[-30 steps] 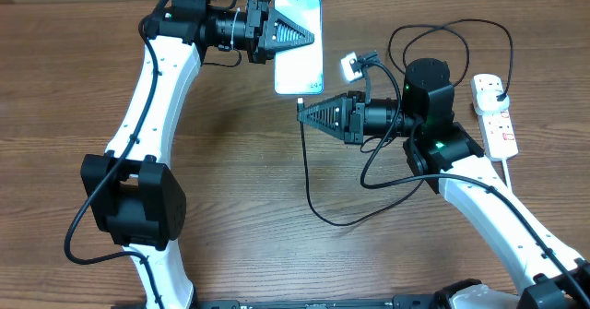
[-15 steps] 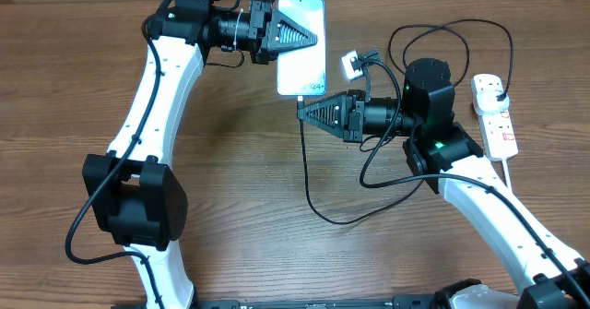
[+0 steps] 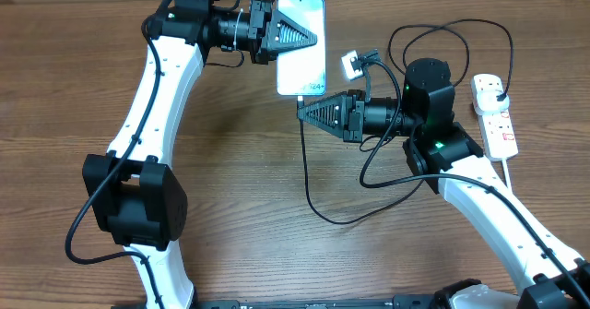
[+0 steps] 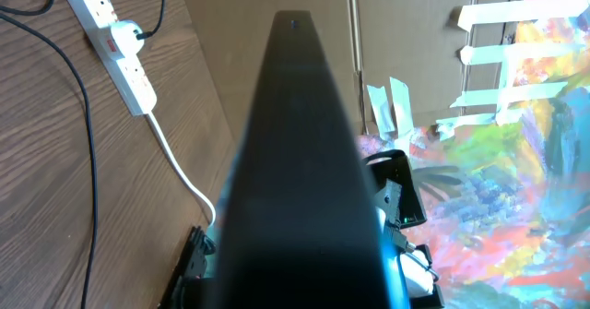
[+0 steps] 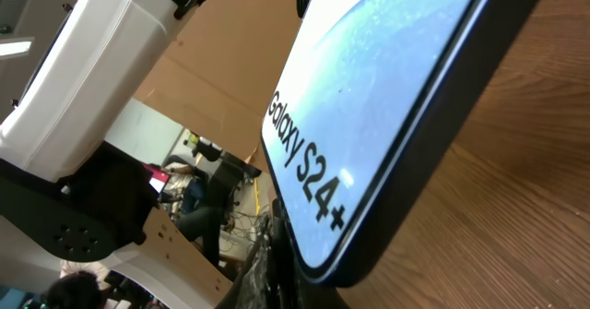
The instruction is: Plug charger to phone and switch on socket
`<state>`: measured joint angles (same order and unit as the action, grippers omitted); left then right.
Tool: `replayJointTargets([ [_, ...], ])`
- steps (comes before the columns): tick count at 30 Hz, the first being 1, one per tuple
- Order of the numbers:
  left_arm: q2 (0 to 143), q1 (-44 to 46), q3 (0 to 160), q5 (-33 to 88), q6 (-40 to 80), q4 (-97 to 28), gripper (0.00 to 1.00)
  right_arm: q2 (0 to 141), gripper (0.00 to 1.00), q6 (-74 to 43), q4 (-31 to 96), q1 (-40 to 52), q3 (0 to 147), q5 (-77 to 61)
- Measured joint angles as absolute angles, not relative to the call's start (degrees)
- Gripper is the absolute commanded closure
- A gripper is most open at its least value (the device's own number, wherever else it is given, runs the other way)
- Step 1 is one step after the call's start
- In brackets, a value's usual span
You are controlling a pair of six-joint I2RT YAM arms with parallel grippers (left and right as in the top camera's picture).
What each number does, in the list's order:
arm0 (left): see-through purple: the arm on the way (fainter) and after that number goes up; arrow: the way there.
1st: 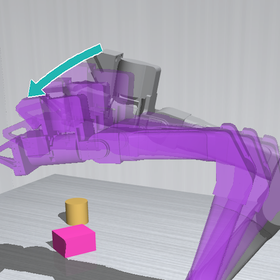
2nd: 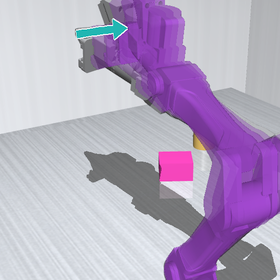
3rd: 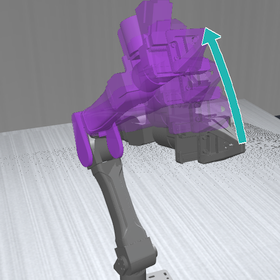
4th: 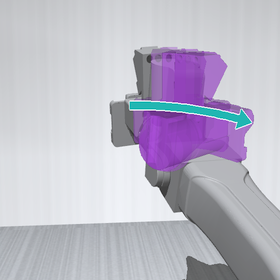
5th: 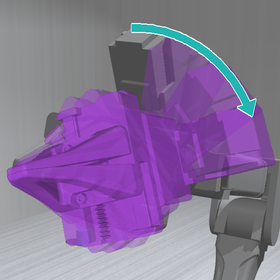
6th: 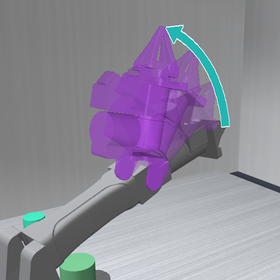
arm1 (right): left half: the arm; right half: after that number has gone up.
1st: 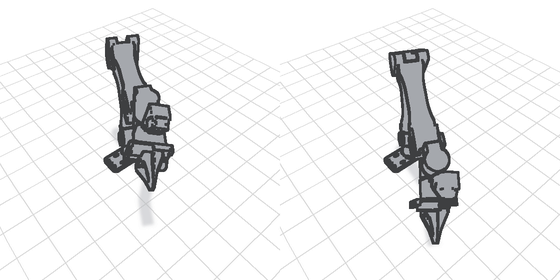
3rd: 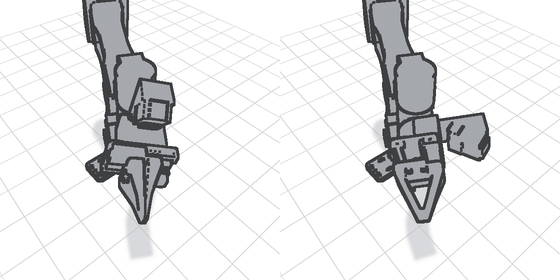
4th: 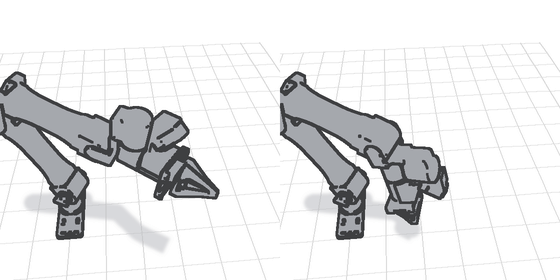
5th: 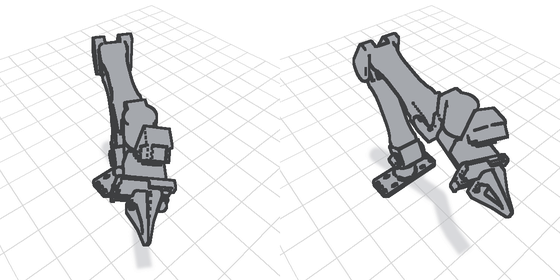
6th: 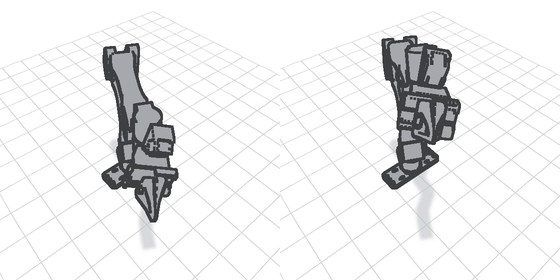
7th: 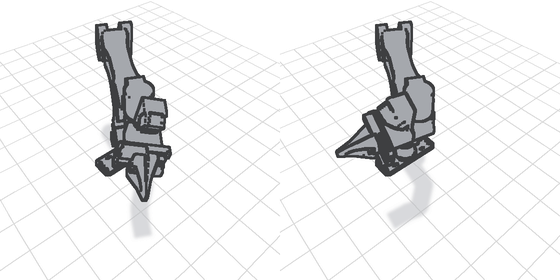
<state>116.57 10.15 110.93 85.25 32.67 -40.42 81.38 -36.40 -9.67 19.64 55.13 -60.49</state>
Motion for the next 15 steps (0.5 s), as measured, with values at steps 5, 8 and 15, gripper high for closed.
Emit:
replayJointTargets([
  [5, 116.6, 10.2, 110.9, 85.3, 32.7, -40.2, 0.96, 81.4, 0.96, -37.1, -9.8, 19.6, 55.1, -60.1],
  [8, 116.6, 10.2, 110.9, 85.3, 32.7, -40.2, 0.96, 81.4, 0.96, -37.5, -9.9, 19.6, 55.1, -60.0],
  [15, 116.6, 10.2, 110.9, 85.3, 32.6, -40.2, 0.96, 81.4, 0.96, -38.9, -10.7, 19.6, 55.1, -60.2],
])
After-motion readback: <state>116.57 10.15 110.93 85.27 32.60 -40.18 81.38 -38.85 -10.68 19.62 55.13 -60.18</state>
